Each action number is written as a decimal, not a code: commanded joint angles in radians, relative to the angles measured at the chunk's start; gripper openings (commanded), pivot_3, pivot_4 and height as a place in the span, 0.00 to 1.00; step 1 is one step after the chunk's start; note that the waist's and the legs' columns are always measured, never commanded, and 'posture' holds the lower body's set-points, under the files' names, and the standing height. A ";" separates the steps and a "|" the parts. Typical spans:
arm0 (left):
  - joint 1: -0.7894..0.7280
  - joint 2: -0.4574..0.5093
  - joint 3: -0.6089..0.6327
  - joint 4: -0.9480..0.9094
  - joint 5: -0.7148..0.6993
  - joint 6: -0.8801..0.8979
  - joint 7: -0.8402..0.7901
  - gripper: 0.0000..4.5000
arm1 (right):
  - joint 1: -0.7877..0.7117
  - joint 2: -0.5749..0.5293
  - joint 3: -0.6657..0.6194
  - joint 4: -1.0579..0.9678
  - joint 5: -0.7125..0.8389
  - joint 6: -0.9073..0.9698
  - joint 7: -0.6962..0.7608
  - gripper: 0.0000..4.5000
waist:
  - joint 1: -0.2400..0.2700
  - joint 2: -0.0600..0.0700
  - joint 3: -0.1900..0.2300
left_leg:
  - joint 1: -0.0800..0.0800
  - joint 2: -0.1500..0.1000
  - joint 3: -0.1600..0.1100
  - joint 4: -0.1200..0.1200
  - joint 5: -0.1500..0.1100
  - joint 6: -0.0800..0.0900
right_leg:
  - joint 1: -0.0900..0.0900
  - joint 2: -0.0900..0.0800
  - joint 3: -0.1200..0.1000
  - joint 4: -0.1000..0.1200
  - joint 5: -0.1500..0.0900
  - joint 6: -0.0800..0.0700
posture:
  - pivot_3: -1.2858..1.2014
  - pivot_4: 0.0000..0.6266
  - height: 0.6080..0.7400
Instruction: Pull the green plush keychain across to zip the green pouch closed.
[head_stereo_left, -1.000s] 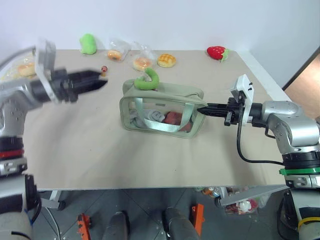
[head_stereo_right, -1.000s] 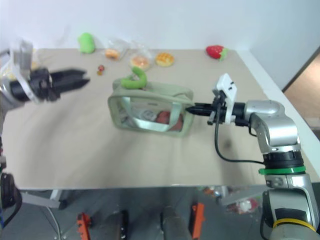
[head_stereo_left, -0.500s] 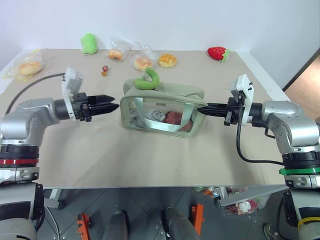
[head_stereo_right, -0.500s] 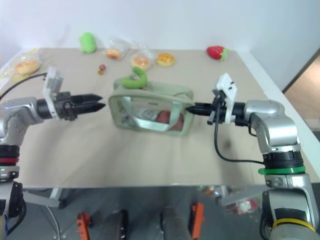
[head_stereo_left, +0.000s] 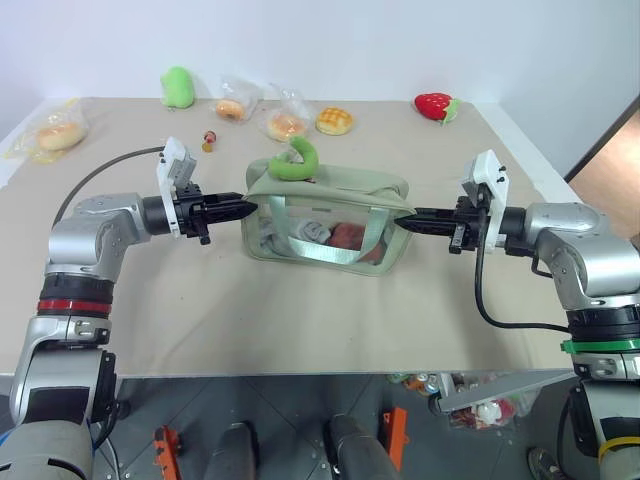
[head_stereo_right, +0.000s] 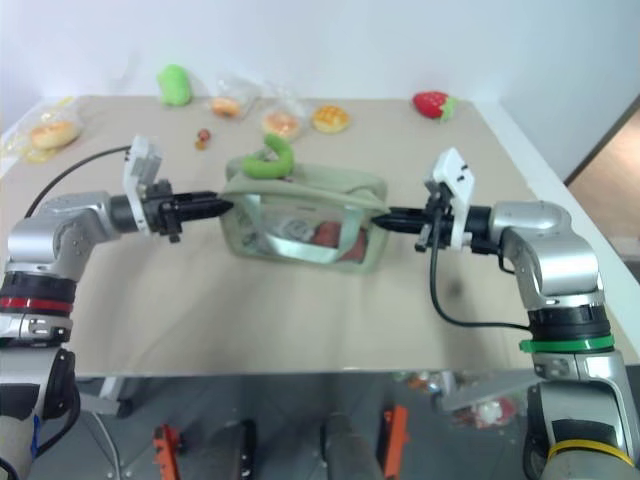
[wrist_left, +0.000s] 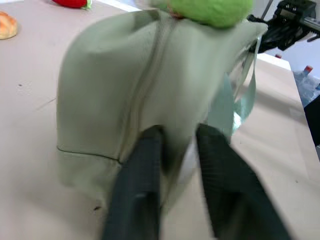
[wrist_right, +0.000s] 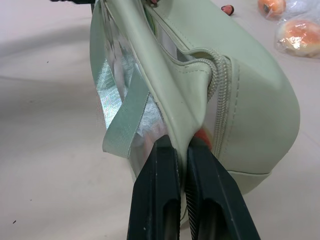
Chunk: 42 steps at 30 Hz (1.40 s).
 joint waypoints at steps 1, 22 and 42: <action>-0.037 0.001 0.057 -0.019 -0.035 -0.008 0.001 0.01 | 0.000 -0.010 -0.033 -0.028 0.012 -0.007 -0.006 0.00 | 0.000 0.000 0.000 | 0.000 0.000 0.000 0.000 0.000 0.000 | 0.000 0.000 0.000 0.000 0.000 0.000 | 0.52 0.24 1.00; 0.014 0.024 0.024 -0.115 -0.014 0.026 -0.002 0.00 | -0.055 -0.046 -0.124 -0.023 0.141 0.088 0.025 0.78 | 0.000 0.000 0.000 | 0.000 0.000 0.000 0.000 0.000 0.000 | 0.000 0.000 0.000 0.000 0.000 0.000 | 0.52 0.24 1.00; 0.048 0.024 0.028 -0.157 -0.014 0.016 0.020 0.00 | -0.461 0.244 0.174 0.160 -0.104 -0.173 -0.001 0.91 | 0.000 0.003 0.002 | -0.003 0.001 -0.001 -0.001 0.000 0.000 | -0.003 0.001 -0.001 0.001 0.000 0.001 | 0.52 0.24 1.00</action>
